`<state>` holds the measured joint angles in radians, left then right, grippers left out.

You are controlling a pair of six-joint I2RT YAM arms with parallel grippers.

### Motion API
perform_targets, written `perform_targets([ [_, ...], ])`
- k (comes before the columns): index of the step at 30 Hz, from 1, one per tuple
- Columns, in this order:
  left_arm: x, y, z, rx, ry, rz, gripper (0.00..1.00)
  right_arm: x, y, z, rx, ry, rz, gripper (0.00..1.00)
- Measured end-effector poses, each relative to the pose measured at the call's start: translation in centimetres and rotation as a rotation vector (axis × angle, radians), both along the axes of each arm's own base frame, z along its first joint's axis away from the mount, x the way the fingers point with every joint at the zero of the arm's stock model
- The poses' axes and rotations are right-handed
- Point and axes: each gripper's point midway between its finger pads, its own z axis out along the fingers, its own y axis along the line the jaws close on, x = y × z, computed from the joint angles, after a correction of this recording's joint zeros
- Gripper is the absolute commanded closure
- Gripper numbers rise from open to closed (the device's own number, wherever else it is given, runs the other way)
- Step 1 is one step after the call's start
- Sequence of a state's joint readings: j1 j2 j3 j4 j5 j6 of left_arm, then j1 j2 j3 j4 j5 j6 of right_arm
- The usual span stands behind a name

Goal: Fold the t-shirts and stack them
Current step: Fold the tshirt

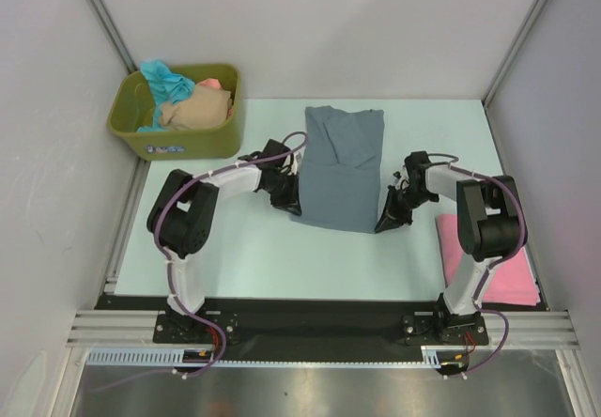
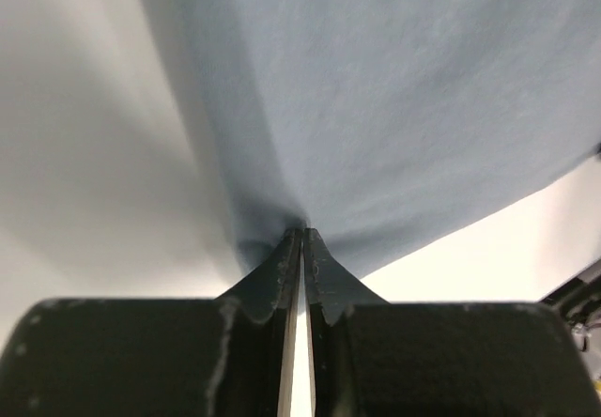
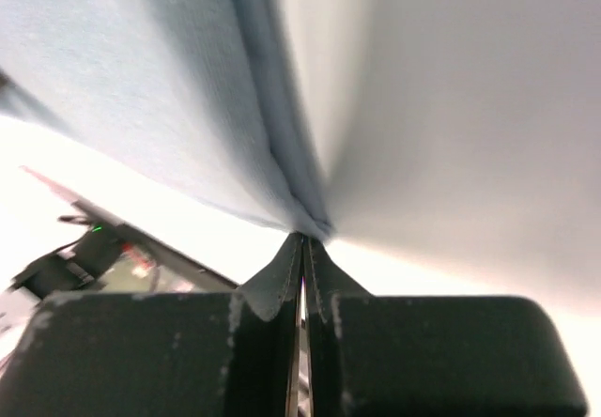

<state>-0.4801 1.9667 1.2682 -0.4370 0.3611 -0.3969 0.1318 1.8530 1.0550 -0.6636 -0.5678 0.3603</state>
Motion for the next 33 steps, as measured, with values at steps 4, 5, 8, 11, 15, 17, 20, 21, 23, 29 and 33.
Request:
perform_targets([
  [4, -1.2, 1.3, 0.3, 0.062, -0.005, 0.0, 0.86, 0.2, -1.5, -0.4, -0.092, -0.024, -0.008, 0.96],
  [5, -1.4, 1.6, 0.4, 0.072, -0.008, 0.001, 0.86, 0.2, -1.7, -0.4, -0.104, -0.026, -0.011, 0.95],
  [8, -2.1, 2.5, -0.1, 0.102, -0.005, 0.0, 0.86, 0.3, -2.2, -0.1, -0.129, -0.044, -0.018, 0.95],
  [11, -2.2, 2.5, -0.3, 0.096, -0.015, -0.001, 0.87, 0.5, -2.1, 0.7, -0.124, -0.074, -0.026, 0.93],
  [15, -2.3, 2.7, 0.0, 0.092, -0.041, 0.004, 0.82, 0.5, -1.6, 2.1, -0.086, -0.122, -0.041, 0.87],
  [17, -3.2, 3.5, 0.3, 0.111, -0.042, 0.011, 0.78, 0.0, -1.3, 2.5, -0.062, -0.131, -0.051, 0.79],
  [20, -4.7, 4.5, 1.2, 0.127, -0.029, 0.029, 0.59, -0.9, -1.0, 2.3, -0.031, -0.12, -0.068, 0.62],
  [21, -5.1, 4.7, 1.8, 0.126, -0.032, 0.037, 0.51, -1.3, -0.8, 2.1, -0.022, -0.111, -0.071, 0.59],
  [23, -5.2, 4.9, 3.1, 0.115, -0.052, 0.053, 0.46, -1.9, -0.6, 1.6, -0.002, -0.09, -0.082, 0.54],
  [29, -5.1, 4.4, 3.2, 0.092, -0.04, 0.076, 0.41, -2.6, 0.3, 0.9, 0.057, -0.065, -0.121, 0.49],
  [33, -5.5, 4.6, 0.5, 0.123, 0.049, 0.102, 0.41, -2.4, 0.8, 0.8, 0.096, -0.064, -0.153, 0.49],
])
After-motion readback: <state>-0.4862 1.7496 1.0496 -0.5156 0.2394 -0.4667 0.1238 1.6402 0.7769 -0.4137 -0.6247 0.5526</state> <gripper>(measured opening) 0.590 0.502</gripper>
